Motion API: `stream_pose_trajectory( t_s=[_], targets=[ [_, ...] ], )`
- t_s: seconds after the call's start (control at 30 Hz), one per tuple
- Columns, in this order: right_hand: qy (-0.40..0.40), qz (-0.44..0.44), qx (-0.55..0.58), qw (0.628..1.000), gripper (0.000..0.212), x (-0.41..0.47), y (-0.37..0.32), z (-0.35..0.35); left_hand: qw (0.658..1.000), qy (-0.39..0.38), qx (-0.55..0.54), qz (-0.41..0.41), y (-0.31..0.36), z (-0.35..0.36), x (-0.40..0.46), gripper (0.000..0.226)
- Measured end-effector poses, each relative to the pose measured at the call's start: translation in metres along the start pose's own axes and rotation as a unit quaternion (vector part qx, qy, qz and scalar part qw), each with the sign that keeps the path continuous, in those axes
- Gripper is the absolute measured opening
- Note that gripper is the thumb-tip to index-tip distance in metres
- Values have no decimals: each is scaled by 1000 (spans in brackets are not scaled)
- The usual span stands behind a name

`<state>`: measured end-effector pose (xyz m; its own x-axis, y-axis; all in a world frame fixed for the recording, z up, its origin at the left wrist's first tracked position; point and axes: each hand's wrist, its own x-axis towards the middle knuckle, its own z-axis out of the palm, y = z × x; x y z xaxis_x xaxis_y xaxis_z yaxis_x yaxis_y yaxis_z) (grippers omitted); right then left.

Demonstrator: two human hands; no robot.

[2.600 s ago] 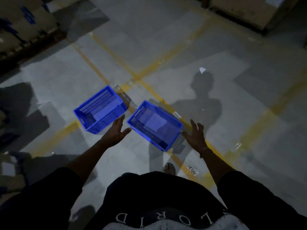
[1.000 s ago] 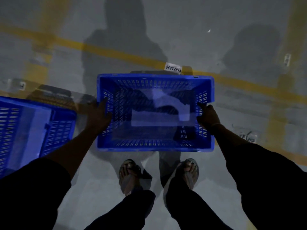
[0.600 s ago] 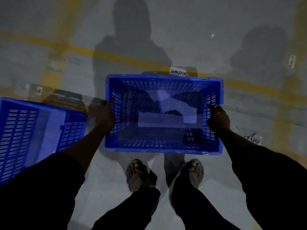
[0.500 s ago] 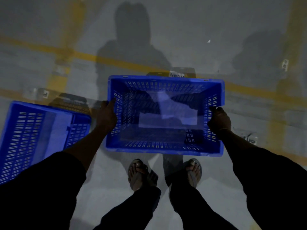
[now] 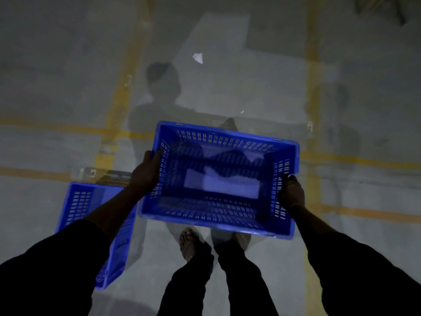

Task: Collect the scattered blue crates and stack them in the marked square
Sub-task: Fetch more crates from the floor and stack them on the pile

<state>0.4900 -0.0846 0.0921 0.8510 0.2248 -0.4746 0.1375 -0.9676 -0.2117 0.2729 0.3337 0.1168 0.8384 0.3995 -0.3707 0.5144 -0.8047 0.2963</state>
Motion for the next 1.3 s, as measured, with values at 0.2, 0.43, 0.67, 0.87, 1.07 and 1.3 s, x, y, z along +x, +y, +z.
stream_pose_trajectory(
  t_s=[0.2,0.43,0.67,0.87,1.07,1.3],
  targets=[
    [40,39,29,998,59,-117,16,-103,997,17,9,77,73,-120,-58,69],
    [63,71,73,993,70,-203,76,-140,988,10,18,155,151,-169,-77,73],
    [95,160,106,977,73,-269,152,-145,956,7,80,281,250,-159,-64,69],
    [130,238,133,953,68,-320,236,-153,958,-12,82,275,381,-131,-62,48],
    [152,310,175,922,63,-362,314,-162,899,-38,96,426,493,-99,-59,75],
    [197,368,237,877,60,-402,391,-174,855,-55,85,509,630,-59,-54,68]
  ],
)
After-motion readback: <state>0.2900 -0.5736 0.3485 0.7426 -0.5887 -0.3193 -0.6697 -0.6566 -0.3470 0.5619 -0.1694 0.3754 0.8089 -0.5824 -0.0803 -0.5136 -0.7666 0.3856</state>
